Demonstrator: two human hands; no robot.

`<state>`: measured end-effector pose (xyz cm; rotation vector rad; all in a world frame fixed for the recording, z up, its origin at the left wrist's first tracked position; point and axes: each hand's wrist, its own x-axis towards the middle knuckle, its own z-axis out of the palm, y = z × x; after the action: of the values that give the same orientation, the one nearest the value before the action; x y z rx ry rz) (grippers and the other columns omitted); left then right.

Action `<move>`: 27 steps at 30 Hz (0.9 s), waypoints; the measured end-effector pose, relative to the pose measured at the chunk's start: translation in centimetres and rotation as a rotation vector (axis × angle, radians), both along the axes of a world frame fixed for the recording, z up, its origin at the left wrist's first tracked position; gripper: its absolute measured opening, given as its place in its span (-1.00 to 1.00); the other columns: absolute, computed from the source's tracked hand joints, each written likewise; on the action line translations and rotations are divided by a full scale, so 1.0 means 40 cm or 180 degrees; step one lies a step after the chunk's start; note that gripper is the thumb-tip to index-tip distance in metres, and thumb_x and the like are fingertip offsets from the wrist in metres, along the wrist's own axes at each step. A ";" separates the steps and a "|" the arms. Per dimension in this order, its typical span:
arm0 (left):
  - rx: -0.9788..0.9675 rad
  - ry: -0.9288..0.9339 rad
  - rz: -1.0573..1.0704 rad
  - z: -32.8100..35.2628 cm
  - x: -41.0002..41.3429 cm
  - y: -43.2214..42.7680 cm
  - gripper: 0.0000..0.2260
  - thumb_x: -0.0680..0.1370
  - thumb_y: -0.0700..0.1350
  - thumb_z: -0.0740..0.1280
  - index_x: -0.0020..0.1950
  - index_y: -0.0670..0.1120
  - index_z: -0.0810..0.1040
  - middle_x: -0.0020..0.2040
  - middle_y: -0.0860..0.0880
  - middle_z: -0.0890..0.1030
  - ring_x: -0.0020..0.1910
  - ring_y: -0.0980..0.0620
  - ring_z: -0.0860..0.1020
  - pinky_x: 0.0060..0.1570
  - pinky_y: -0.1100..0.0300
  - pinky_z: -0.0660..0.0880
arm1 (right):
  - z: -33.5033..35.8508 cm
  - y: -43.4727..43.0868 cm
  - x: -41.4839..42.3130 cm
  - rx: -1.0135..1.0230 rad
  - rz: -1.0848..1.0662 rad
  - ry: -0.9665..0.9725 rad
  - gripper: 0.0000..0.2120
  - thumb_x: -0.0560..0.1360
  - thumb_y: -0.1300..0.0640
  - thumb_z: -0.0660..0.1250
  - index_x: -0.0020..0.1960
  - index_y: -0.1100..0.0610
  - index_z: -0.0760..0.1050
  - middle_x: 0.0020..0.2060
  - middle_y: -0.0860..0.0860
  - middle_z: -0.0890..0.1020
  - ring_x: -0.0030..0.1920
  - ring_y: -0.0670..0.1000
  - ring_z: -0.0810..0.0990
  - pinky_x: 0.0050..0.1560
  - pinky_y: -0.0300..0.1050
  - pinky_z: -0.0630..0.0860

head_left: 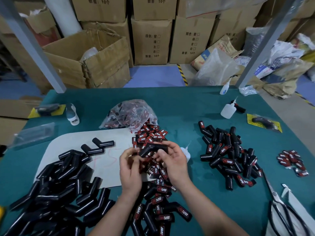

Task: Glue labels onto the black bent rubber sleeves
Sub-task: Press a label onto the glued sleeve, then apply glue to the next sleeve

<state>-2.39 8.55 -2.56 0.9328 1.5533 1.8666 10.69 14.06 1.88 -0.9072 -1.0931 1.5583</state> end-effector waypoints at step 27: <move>-0.0898 -0.0155 -0.0581 0.003 -0.009 -0.028 -0.65 0.54 -0.26 0.49 0.15 0.17 0.62 0.11 0.20 0.70 0.15 0.23 0.63 0.15 0.36 0.54 | -0.112 -0.003 0.148 0.0659 -0.0172 -0.1992 -0.66 0.54 -0.08 0.38 0.28 -0.12 0.39 0.15 -0.26 0.55 0.12 -0.21 0.57 0.10 -0.37 0.47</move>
<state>-2.73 7.43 -2.43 0.8617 1.5933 1.4879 16.61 13.94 -2.61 -1.3079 -1.6149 1.1061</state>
